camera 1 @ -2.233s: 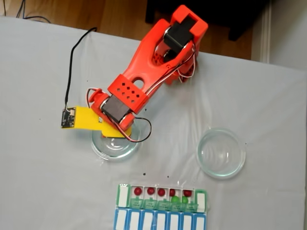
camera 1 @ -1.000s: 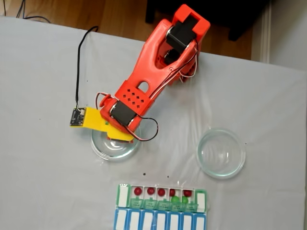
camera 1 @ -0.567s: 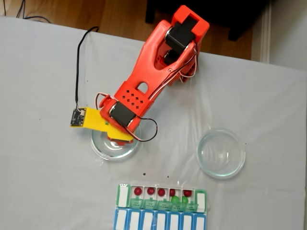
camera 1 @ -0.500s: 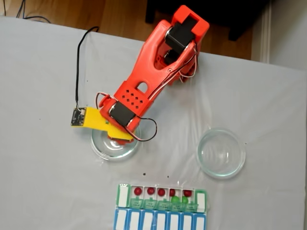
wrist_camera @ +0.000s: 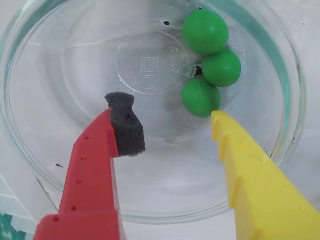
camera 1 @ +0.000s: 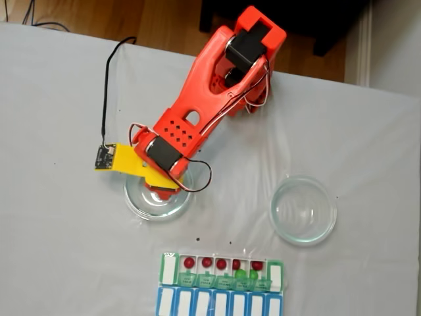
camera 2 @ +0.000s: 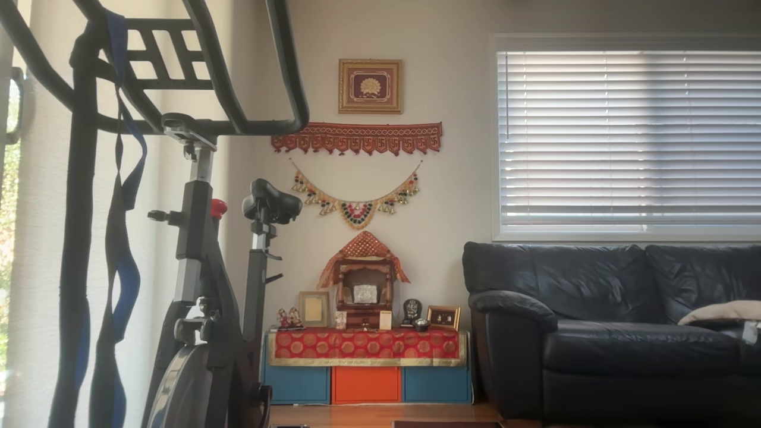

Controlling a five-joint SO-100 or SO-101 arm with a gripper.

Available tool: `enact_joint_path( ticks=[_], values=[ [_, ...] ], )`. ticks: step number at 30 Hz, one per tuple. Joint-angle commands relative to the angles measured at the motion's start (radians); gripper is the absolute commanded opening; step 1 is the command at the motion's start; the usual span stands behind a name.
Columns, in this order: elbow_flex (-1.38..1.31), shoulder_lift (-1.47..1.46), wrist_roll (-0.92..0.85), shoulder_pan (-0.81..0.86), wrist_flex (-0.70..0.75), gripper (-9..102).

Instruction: Sort medicines into box.

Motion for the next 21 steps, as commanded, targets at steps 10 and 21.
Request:
enact_joint_path(
  ticks=[10, 21],
  values=[
    [-0.025, -0.002, -0.003, 0.026, -0.003, 29],
    [-0.002, -0.008, -0.003, 0.031, -0.011, 30]
  ],
)
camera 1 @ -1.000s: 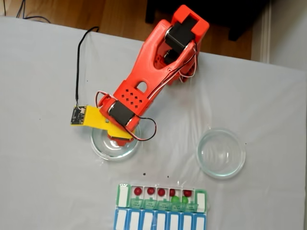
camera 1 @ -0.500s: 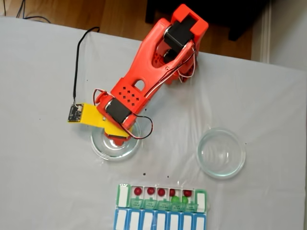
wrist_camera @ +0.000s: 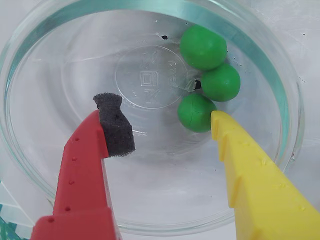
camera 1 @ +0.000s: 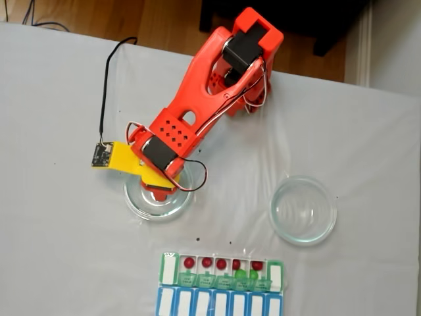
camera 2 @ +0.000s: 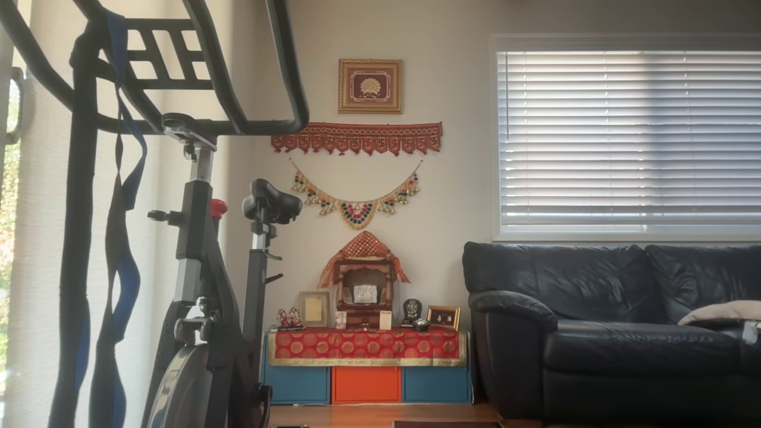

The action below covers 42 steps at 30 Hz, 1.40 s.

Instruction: Sort medicines into box.

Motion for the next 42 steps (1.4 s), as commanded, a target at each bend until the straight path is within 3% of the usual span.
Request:
enact_joint_path(
  ticks=[1, 20, 42],
  values=[
    [0.005, 0.020, -0.003, 0.009, -0.009, 30],
    [0.051, 0.037, -0.008, -0.026, -0.028, 28],
    [0.069, 0.049, -0.012, -0.031, -0.043, 16]
  ],
)
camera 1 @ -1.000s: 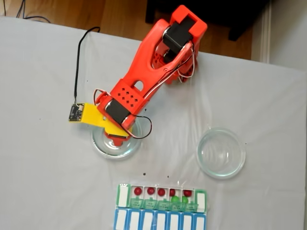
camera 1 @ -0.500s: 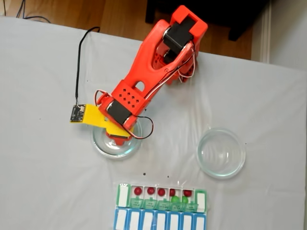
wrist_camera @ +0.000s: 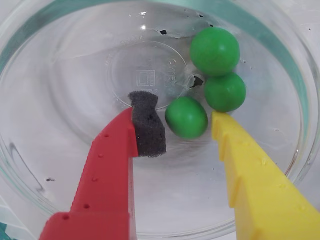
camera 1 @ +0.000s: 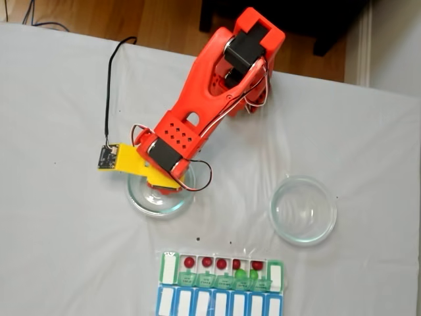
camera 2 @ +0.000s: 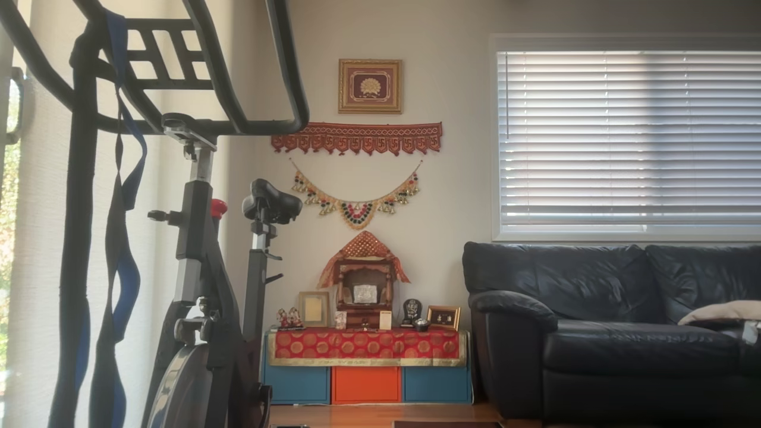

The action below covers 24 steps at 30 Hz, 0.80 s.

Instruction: Sort medicines into box.

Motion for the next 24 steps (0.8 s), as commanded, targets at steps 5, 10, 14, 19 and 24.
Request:
enact_joint_path(
  ticks=[5, 10, 14, 19, 24],
  values=[
    [0.002, 0.048, -0.014, -0.005, -0.005, 13],
    [0.011, 0.054, -0.021, -0.005, -0.015, 10],
    [0.015, 0.064, -0.023, 0.003, -0.031, 5],
    [0.017, 0.067, -0.021, 0.006, -0.034, 1],
    [0.017, 0.071, -0.020, 0.006, -0.035, 1]
  ],
)
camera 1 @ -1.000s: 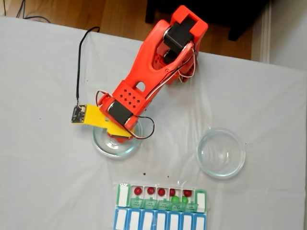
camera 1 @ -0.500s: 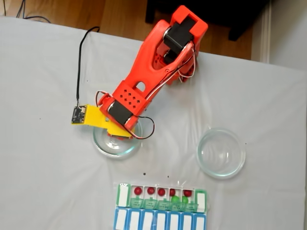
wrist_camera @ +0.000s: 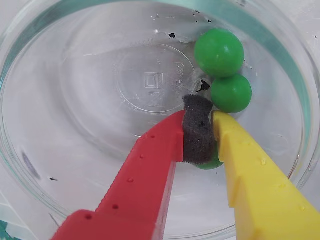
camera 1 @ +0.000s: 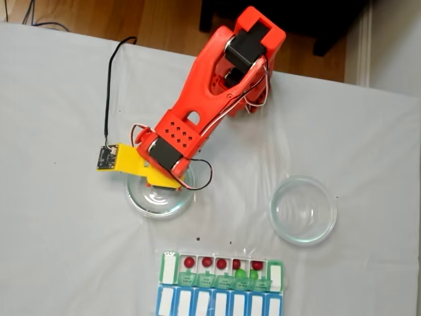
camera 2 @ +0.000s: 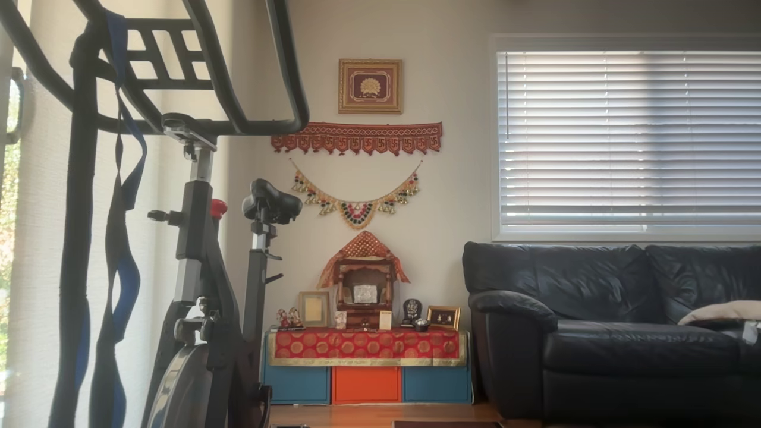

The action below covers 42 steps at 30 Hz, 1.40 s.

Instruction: Sort medicines into box.

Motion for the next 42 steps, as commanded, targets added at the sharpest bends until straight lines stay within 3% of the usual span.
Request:
enact_joint_path(
  ticks=[1, 10, 20, 42],
  values=[
    [0.002, 0.063, -0.005, 0.005, -0.003, 1],
    [0.026, 0.083, 0.011, -0.003, -0.038, 18],
    [0.037, 0.097, 0.011, -0.006, -0.043, 24],
    [-0.043, 0.066, 0.037, -0.072, 0.129, 29]
  ],
)
